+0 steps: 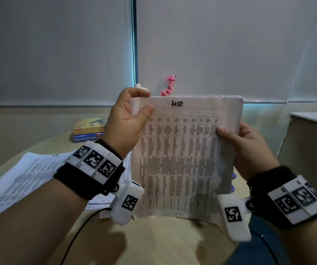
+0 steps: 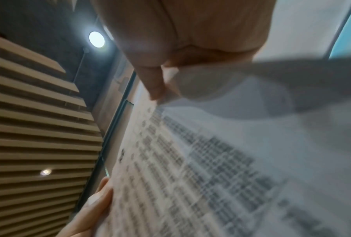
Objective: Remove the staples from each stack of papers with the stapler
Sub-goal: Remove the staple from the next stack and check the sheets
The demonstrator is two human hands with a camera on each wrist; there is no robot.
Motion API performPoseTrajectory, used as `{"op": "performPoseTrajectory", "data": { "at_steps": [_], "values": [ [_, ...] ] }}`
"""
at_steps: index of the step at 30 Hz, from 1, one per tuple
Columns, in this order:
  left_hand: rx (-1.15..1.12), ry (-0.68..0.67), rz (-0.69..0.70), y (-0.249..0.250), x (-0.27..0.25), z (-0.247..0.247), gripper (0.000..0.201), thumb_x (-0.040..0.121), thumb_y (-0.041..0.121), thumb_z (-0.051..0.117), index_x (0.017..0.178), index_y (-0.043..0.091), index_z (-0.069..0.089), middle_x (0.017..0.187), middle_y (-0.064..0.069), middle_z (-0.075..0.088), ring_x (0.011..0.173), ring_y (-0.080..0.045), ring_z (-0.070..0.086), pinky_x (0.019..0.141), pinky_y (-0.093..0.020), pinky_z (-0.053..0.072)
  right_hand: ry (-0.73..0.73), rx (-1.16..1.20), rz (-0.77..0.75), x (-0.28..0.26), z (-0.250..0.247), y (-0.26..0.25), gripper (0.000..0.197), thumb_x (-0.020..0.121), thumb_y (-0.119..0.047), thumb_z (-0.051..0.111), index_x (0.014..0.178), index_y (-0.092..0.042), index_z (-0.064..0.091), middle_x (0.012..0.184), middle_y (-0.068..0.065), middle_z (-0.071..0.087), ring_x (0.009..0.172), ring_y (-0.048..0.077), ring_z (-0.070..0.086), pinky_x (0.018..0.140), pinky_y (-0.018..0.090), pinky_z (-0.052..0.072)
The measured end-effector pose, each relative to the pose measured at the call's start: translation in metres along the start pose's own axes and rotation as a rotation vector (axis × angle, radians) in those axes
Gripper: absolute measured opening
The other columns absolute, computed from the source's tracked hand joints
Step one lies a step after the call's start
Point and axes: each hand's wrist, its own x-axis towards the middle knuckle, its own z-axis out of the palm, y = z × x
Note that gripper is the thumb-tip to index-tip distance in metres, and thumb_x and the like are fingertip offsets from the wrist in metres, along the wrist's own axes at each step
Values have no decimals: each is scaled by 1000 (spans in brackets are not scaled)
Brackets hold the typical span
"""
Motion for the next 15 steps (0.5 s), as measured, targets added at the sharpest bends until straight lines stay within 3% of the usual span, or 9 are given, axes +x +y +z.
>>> {"op": "performPoseTrajectory", "data": {
  "at_steps": [3,6,8,11,13,15],
  "values": [
    [60,131,13,-3,8,-15,27,93,2,55,92,29,52,89,1,63,68,-4,66,59,-21,55,24,-152,106,19,-14,-1,41,79,-55,55,90,-18,70,94,9,70,84,21,65,73,37,53],
    [136,192,-34,-14,22,-48,29,91,1,57,90,29,53,80,9,62,59,4,62,55,-18,53,140,-396,232,46,-44,7,29,97,-39,41,85,-19,59,86,5,67,82,22,62,68,32,48],
    [153,169,-134,-27,27,-70,28,91,0,57,89,28,55,71,10,65,56,4,63,53,-18,53,127,-813,329,62,-62,24,21,95,-30,48,82,-17,58,91,9,66,84,24,59,66,29,45],
    [206,131,-286,-47,23,-86,30,91,-4,55,86,26,55,74,3,63,51,5,62,51,-14,53,-148,-1450,494,71,-65,57,34,91,-37,54,87,-5,63,94,14,65,85,26,57,73,31,43],
    [236,116,-355,-57,16,-88,31,91,-5,54,85,26,54,80,-2,58,49,6,61,49,-11,51,-267,-1595,605,73,-64,80,45,86,-51,53,75,-8,58,82,9,62,83,27,57,76,32,44],
    [213,112,-413,-66,10,-89,30,91,-5,54,85,25,54,81,-5,57,47,4,61,46,-12,51,-295,-1644,660,78,-68,103,47,80,-58,53,67,-13,54,76,6,62,81,27,60,78,34,47]
  ]
}}
